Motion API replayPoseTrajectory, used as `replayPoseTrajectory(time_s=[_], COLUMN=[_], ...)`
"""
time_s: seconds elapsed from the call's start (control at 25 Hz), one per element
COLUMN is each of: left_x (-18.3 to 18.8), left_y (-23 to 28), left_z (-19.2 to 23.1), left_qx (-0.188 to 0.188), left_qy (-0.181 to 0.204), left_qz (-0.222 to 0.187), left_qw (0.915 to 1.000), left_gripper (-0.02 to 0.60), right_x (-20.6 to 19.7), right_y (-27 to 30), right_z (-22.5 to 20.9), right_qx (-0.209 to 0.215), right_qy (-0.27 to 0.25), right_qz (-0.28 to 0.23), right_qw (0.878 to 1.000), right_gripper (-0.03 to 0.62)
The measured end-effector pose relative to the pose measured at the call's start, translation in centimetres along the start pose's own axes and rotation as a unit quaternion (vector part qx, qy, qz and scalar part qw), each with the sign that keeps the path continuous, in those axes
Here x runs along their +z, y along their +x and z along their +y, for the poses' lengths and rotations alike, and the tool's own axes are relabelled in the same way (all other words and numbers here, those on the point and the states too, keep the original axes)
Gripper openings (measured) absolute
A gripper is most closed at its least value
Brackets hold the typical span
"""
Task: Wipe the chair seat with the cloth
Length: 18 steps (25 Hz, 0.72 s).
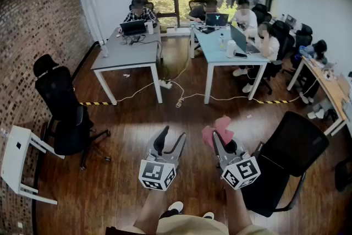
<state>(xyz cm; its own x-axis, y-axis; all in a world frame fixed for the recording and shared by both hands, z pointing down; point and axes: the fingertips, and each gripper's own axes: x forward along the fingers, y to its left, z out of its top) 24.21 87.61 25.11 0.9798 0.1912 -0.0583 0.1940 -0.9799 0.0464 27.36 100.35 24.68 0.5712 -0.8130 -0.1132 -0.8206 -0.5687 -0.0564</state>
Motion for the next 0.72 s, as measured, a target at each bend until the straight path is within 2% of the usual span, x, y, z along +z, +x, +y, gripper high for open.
replayPoseTrajectory(time_s=[0.2,0.36,0.4,0.48,0.6,0.72], left_x=[0.1,-0.8,-0.7,-0.4,0.0,1.0], left_y=[-7.0,-15.1,-17.8,-23.4,-31.7,-39.8], left_z=[7.5,13.0,14.9,19.0,24.6,29.3], left_qx=[0.103,0.183,0.216,0.290,0.372,0.453], left_qy=[0.003,0.003,0.008,0.016,0.019,0.030], left_qz=[0.003,0.019,0.019,0.011,-0.004,-0.020], left_qw=[0.9947,0.9830,0.9761,0.9570,0.9280,0.8906], left_gripper=[0.219,0.219,0.219,0.219,0.219,0.216], right_x=[-3.0,-5.1,-5.4,-6.1,-7.6,-8.0], right_y=[6.8,10.3,11.6,14.4,17.4,19.9], right_z=[7.9,17.7,20.9,27.9,37.3,46.2], right_qx=[0.106,0.202,0.239,0.313,0.388,0.457], right_qy=[0.022,0.032,0.030,0.031,0.042,0.053], right_qz=[0.018,0.041,0.042,0.042,0.042,0.032], right_qw=[0.994,0.978,0.970,0.948,0.920,0.888], right_gripper=[0.015,0.017,0.016,0.017,0.015,0.017])
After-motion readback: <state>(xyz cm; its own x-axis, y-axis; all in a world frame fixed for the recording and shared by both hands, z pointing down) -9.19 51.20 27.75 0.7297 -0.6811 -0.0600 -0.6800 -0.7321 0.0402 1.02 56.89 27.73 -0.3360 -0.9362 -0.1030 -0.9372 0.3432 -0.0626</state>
